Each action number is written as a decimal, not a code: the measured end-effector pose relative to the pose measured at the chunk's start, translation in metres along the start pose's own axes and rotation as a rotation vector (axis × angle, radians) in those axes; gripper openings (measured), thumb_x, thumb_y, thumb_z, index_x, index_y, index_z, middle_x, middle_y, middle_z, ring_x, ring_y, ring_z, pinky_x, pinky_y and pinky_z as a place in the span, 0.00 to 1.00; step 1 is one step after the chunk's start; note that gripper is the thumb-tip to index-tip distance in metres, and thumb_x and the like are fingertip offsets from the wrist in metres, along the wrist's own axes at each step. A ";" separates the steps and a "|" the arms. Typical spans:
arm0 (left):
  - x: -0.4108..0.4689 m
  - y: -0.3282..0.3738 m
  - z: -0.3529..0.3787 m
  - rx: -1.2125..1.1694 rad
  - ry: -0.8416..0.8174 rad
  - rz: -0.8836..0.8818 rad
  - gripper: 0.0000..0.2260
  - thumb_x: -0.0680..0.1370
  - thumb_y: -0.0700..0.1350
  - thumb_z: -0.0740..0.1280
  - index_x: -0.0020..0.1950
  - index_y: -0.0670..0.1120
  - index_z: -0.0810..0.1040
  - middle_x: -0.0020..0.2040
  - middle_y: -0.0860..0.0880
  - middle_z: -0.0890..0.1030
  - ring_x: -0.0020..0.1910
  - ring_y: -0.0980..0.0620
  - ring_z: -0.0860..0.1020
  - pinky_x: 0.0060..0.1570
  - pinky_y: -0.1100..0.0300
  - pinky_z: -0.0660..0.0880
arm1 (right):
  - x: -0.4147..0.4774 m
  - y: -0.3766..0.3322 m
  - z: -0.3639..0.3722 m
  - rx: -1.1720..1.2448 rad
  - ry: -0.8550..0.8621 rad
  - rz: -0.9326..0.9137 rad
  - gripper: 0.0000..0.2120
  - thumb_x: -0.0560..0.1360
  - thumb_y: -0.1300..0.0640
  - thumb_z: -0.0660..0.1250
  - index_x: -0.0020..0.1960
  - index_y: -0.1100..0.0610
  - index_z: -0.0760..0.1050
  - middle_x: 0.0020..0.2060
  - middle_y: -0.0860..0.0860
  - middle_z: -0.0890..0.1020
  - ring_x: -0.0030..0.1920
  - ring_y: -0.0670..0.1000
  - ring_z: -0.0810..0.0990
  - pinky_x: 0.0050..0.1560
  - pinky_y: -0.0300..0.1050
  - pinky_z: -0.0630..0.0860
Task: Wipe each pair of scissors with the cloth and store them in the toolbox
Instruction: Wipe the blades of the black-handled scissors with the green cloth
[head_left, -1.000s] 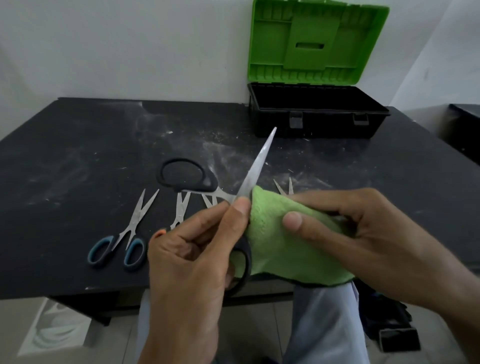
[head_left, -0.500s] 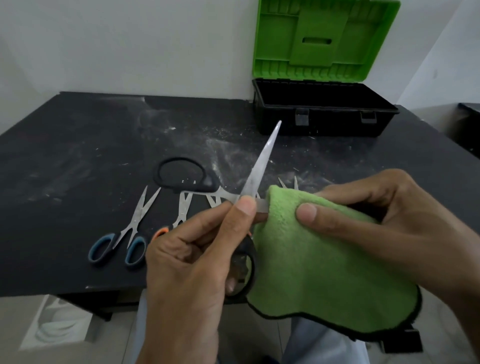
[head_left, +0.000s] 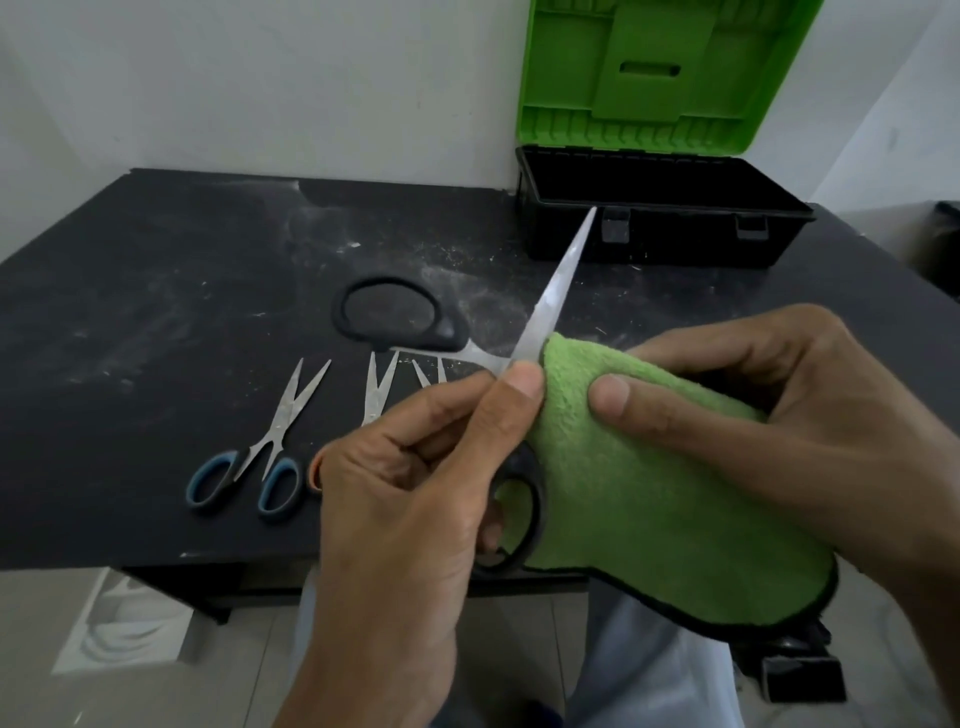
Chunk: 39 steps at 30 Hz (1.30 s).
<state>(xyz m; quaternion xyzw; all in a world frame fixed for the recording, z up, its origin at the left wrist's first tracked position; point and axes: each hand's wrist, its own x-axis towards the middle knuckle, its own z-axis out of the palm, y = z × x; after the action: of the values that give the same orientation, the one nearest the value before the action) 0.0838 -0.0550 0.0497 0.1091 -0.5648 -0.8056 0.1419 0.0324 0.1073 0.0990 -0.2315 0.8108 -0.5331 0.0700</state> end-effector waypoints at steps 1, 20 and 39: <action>0.000 0.001 0.000 -0.006 0.005 -0.004 0.13 0.62 0.55 0.74 0.41 0.49 0.88 0.43 0.36 0.84 0.43 0.37 0.80 0.46 0.41 0.76 | 0.000 -0.001 0.001 0.002 -0.008 -0.008 0.06 0.71 0.49 0.74 0.42 0.47 0.90 0.36 0.47 0.90 0.34 0.47 0.89 0.33 0.40 0.84; 0.003 -0.002 -0.005 -0.025 0.020 -0.004 0.12 0.63 0.54 0.74 0.40 0.48 0.88 0.42 0.41 0.86 0.44 0.31 0.80 0.51 0.38 0.76 | 0.000 -0.002 0.005 -0.026 -0.041 0.003 0.07 0.72 0.48 0.73 0.42 0.46 0.90 0.35 0.46 0.89 0.33 0.47 0.89 0.31 0.38 0.83; 0.002 0.004 -0.003 -0.052 0.047 -0.015 0.14 0.62 0.54 0.74 0.41 0.47 0.88 0.45 0.36 0.85 0.52 0.26 0.78 0.55 0.29 0.73 | 0.002 -0.008 0.005 -0.066 -0.035 -0.074 0.07 0.73 0.48 0.73 0.42 0.46 0.90 0.34 0.44 0.89 0.32 0.44 0.88 0.28 0.36 0.82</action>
<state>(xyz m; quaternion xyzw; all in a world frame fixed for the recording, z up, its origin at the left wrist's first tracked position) 0.0831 -0.0598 0.0519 0.1285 -0.5395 -0.8182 0.1516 0.0345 0.0997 0.1045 -0.2729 0.8175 -0.5041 0.0563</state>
